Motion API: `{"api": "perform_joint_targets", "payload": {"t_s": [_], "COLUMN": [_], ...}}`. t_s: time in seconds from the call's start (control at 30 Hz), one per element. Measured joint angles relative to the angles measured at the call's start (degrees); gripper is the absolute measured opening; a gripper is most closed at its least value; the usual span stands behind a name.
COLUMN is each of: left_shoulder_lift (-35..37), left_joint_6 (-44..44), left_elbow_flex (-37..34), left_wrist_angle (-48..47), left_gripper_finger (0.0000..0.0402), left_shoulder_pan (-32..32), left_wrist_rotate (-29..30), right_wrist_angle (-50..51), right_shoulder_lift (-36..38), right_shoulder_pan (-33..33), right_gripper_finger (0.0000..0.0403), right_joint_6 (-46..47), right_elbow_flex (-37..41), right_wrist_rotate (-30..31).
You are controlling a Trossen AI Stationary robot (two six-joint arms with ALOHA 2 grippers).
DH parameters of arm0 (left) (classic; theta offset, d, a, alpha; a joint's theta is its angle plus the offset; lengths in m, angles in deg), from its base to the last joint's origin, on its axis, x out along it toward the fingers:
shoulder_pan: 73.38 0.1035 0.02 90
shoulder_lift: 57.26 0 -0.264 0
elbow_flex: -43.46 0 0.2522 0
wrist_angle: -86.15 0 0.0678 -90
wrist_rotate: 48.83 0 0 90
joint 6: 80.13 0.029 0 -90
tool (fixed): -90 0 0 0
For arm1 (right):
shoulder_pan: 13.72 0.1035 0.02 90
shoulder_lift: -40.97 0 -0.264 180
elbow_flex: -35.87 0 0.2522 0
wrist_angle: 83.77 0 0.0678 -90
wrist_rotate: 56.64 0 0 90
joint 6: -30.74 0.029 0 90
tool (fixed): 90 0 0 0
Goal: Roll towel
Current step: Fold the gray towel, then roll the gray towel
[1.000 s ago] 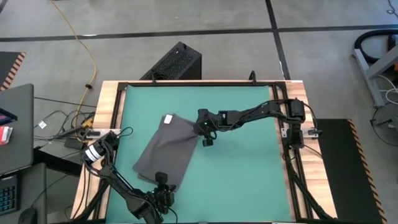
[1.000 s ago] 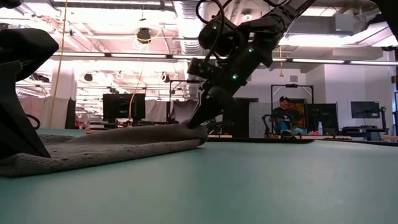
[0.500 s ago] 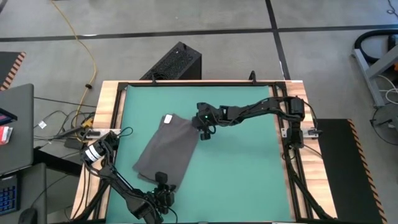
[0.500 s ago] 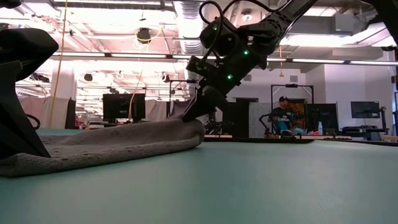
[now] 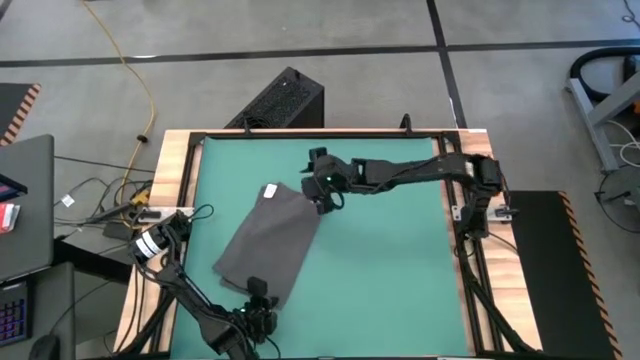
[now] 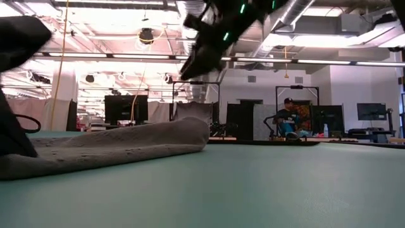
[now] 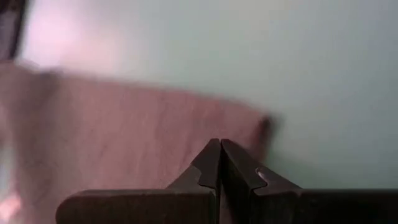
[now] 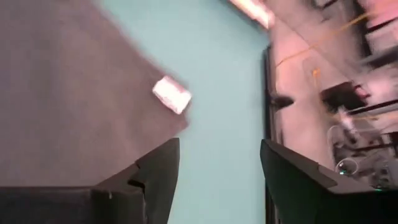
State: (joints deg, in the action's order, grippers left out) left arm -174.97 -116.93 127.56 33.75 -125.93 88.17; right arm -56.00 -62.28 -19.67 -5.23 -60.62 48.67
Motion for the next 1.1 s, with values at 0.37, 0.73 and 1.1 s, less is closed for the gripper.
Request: {"api": "perform_joint_targets", "payload": {"t_s": [0.37, 0.73, 1.1], "left_shoulder_lift": [0.43, 1.72, 18.59], "left_joint_6": [10.30, 57.27, 51.32], "left_elbow_flex": [-1.43, -0.89, 15.57], "left_wrist_angle": [6.57, 35.02, 14.32], "left_gripper_finger": [0.0000, 0.0000, 0.0000], "left_shoulder_pan": [2.91, 10.08, -2.05], "left_wrist_rotate": [-0.49, 0.23, 28.07], "right_wrist_angle": [30.32, 32.60, 19.05], "right_shoulder_lift": [10.21, 12.95, 11.18], "right_shoulder_pan": [14.80, 36.32, 46.91], "right_gripper_finger": [0.0249, 0.0248, 0.0248], "right_joint_6": [15.22, 34.11, 46.07], "right_elbow_flex": [-10.33, -8.33, 4.50], "right_wrist_rotate": [-14.41, -6.57, 19.55]}}
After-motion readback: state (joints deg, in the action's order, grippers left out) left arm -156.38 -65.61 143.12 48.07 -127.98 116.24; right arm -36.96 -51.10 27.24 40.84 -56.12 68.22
